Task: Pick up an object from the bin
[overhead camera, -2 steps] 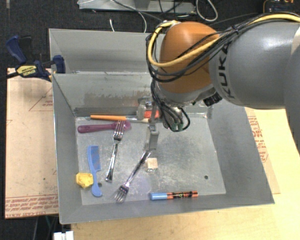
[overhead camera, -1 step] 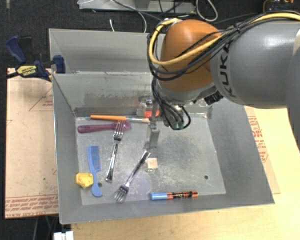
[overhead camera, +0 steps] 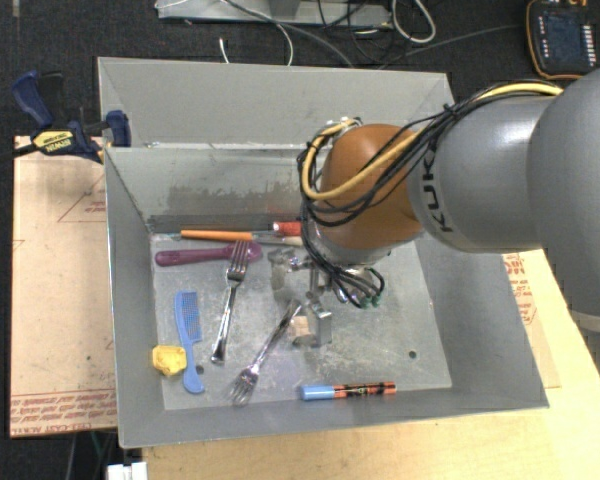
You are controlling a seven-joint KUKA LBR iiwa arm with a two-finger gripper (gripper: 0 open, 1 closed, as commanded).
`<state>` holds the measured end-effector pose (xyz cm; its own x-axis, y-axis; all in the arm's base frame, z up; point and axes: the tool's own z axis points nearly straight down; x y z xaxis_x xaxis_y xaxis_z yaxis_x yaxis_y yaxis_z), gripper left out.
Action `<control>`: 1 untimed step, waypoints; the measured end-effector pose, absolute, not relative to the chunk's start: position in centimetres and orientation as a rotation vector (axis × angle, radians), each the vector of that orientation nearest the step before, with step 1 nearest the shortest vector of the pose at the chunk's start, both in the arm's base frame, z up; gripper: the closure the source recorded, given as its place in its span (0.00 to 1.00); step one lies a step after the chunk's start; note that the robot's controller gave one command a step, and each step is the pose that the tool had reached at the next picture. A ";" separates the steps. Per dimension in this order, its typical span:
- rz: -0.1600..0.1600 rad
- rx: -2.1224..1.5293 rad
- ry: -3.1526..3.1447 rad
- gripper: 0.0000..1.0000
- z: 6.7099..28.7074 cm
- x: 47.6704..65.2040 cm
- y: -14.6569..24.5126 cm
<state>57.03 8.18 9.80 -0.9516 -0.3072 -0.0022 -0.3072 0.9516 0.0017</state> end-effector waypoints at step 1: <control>0.003 -0.670 3.057 0.00 13.2 55.4 7.4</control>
Offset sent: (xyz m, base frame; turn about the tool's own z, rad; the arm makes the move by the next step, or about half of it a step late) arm -0.0421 -0.0056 0.0020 -0.0486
